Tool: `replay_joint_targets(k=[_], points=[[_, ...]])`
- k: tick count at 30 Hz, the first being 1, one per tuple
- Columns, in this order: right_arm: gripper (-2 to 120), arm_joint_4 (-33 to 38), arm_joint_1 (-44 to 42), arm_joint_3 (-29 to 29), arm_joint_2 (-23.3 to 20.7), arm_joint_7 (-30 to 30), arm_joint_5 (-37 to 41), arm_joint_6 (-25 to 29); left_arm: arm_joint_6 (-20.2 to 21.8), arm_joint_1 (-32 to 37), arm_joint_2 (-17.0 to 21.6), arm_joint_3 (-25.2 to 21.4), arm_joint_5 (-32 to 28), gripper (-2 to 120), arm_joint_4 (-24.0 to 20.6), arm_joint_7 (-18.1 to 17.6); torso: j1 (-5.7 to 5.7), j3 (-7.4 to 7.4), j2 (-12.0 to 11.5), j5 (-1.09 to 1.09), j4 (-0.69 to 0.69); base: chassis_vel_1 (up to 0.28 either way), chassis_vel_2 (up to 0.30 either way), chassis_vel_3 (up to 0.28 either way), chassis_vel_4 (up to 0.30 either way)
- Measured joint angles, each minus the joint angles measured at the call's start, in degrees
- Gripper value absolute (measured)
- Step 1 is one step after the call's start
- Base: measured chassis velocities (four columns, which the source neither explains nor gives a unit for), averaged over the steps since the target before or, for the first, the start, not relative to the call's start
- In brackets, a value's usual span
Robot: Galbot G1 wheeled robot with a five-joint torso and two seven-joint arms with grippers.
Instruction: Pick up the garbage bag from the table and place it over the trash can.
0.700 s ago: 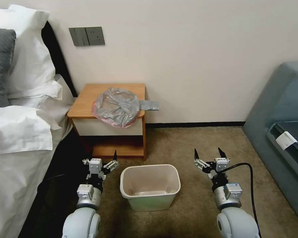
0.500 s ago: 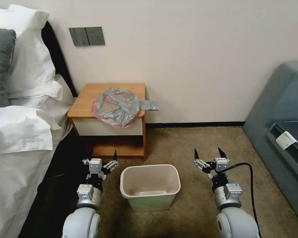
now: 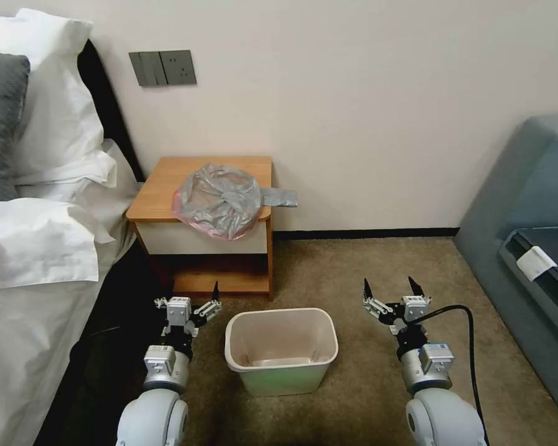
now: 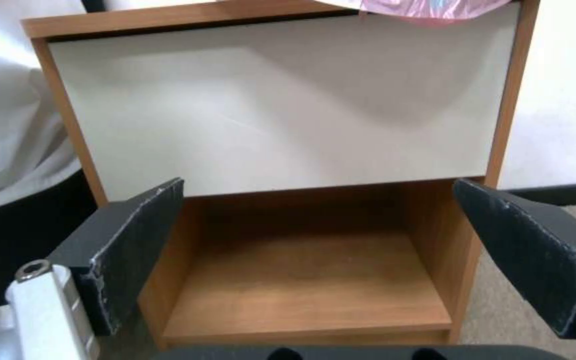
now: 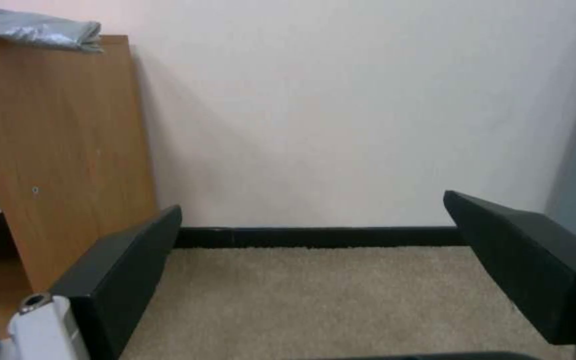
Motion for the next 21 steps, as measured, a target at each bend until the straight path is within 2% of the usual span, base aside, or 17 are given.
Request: replay_joint_targets(k=[4, 8, 10, 11, 14, 15, 17, 18, 21], points=[[100, 0.28, -0.17, 0.0, 0.0, 0.03, 0.05, 0.0, 0.04, 0.12, 0.0, 0.01, -0.03, 100, -0.29, 0.0, 0.0, 0.0, 0.0, 0.0, 0.0, 0.0, 0.0, 0.0, 0.0], [100, 3.54, -1.95, 0.13, 0.04, 0.46, 0.78, -0.3, 0.51, 1.52, -0.01, 0.14, -0.84, 100, -3.37, -0.3, 0.0, 0.0, 0.0, 0.0, 0.0, 0.0, 0.0, 0.0, 0.0], [100, 9.38, -5.25, 0.42, 0.17, 1.33, 2.17, -1.03, 1.45, 4.1, -0.05, 0.45, -2.38, 100, -8.87, -1.1, 0.0, 0.0, 0.0, 0.0, 0.0, 0.0, 0.0, 0.0, 0.0], [100, 9.38, -5.25, 0.42, 0.17, 1.33, 2.17, -1.03, 1.45, 4.1, -0.05, 0.45, -2.38, 100, -8.87, -1.1, 0.0, 0.0, 0.0, 0.0, 0.0, 0.0, 0.0, 0.0, 0.0], [100, 16.25, -9.11, 0.73, 0.33, 2.33, 3.83, -1.93, 2.62, 7.15, -0.13, 0.78, -4.2, 100, -15.53, -2.08, 0.0, 0.0, 0.0, 0.0, 0.0, 0.0, 0.0, 0.0, 0.0], [100, 16.25, -9.11, 0.73, 0.33, 2.33, 3.83, -1.93, 2.62, 7.15, -0.13, 0.78, -4.2, 100, -15.53, -2.08, 0.0, 0.0, 0.0, 0.0, 0.0, 0.0, 0.0, 0.0, 0.0], [100, 21.18, -11.92, 0.97, 0.47, 3.02, 5.0, -2.53, 3.44, 9.26, -0.18, 0.97, -5.47, 100, -20.09, -2.75, 0.0, 0.0, 0.0, 0.0, 0.0, 0.0, 0.0, 0.0, 0.0], [100, 21.18, -11.92, 0.97, 0.47, 3.02, 5.0, -2.53, 3.44, 9.26, -0.18, 0.97, -5.47, 100, -20.09, -2.75, 0.0, 0.0, 0.0, 0.0, 0.0, 0.0, 0.0, 0.0, 0.0], [100, 23.2, -13.05, 1.06, 0.53, 3.34, 5.5, -2.84, 5.09, 12.28, 0.2, 1.29, -7.69, 100, -25.78, -3.45, 0.0, -0.01, 0.0, 0.01, 0.0, 0.0, 0.0, 0.0, 0.0]])
